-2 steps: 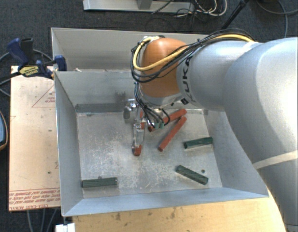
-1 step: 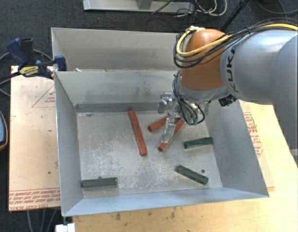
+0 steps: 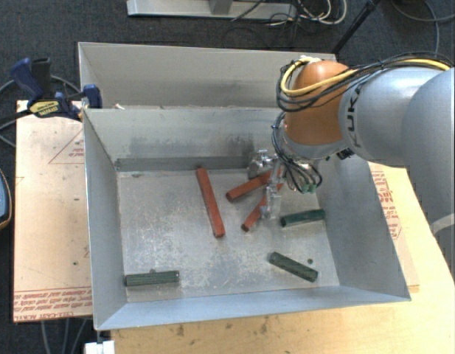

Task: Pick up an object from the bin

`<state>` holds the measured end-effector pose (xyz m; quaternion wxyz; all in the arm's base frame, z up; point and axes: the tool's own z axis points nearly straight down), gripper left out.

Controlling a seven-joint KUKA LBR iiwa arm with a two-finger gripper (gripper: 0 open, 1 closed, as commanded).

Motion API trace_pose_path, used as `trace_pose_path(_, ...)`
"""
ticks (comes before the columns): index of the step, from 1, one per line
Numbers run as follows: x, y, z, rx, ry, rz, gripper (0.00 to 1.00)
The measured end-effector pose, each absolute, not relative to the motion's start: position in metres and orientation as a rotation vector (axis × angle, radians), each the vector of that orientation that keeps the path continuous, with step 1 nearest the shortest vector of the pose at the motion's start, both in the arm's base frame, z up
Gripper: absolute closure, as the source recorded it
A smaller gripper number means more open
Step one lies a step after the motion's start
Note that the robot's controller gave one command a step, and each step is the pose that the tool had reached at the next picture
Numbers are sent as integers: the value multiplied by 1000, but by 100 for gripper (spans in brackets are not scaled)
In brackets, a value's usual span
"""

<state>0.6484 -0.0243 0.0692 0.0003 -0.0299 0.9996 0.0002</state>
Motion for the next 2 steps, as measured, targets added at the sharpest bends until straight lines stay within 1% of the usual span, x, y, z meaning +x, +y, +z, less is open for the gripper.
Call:
trace_pose_path(1,651,-22,75,-97,3136,3,100)
trace_pose_path(2,631,99,210,-111,3128,8,100)
